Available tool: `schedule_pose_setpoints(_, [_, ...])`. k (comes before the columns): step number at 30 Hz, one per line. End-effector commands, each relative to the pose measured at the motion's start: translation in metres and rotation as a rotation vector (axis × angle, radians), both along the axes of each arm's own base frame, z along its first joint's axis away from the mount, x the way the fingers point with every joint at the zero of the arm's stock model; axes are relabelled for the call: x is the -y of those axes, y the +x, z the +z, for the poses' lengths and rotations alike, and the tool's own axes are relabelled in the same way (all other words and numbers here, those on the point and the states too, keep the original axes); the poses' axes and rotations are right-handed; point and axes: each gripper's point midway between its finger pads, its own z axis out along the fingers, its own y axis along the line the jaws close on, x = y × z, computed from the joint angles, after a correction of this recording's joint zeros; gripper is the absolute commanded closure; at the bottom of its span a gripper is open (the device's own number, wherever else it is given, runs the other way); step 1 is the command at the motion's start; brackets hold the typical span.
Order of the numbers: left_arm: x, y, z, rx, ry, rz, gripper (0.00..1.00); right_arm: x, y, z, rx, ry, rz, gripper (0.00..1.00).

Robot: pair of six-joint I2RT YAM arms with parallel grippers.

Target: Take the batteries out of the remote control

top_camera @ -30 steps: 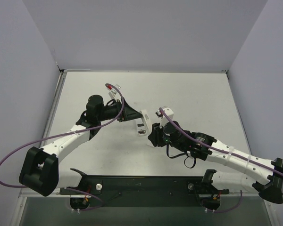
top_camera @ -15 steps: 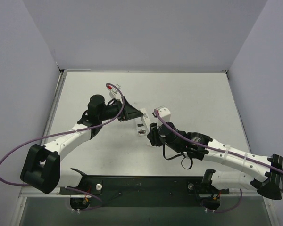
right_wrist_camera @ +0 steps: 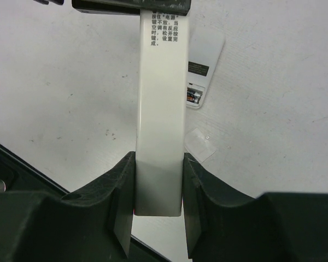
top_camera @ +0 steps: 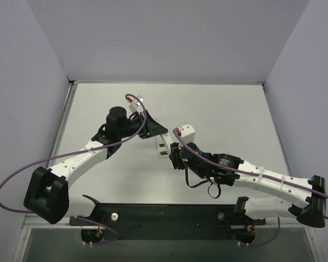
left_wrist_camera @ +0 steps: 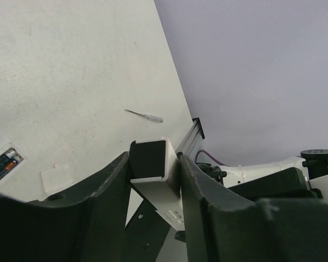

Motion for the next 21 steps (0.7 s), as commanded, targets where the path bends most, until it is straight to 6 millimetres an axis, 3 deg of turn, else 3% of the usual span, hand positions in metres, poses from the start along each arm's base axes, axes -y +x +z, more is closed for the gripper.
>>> schedule_pose_setpoints(1, [0.005, -0.001, -0.003, -0.007, 0.008, 0.015, 0.57, 0.000, 0.012, 0.022, 0.071, 0.020, -0.063, 1.00])
schedule_pose_setpoints(3, [0.011, -0.008, -0.002, -0.020, -0.013, -0.002, 0.70, 0.002, 0.015, 0.025, 0.084, 0.027, -0.086, 1.00])
schedule_pose_setpoints(6, [0.017, -0.018, -0.003, -0.044, -0.055, -0.020, 0.81, 0.004, 0.019, 0.027, 0.101, 0.033, -0.112, 1.00])
schedule_pose_setpoints(8, [0.022, -0.024, 0.001, -0.031, -0.106, -0.040, 0.83, 0.002, 0.021, 0.029, 0.107, 0.037, -0.112, 1.00])
schedule_pose_setpoints(12, [0.036, -0.038, 0.006, -0.047, -0.148, -0.088, 0.83, 0.002, 0.025, 0.030, 0.117, 0.037, -0.136, 1.00])
schedule_pose_setpoints(16, [0.044, -0.046, -0.006, -0.064, -0.132, -0.111, 0.68, 0.001, 0.030, 0.037, 0.134, 0.087, -0.161, 1.00])
schedule_pose_setpoints(21, [0.046, -0.052, -0.011, -0.069, -0.136, -0.116, 0.67, 0.007, 0.037, 0.040, 0.136, 0.124, -0.202, 1.00])
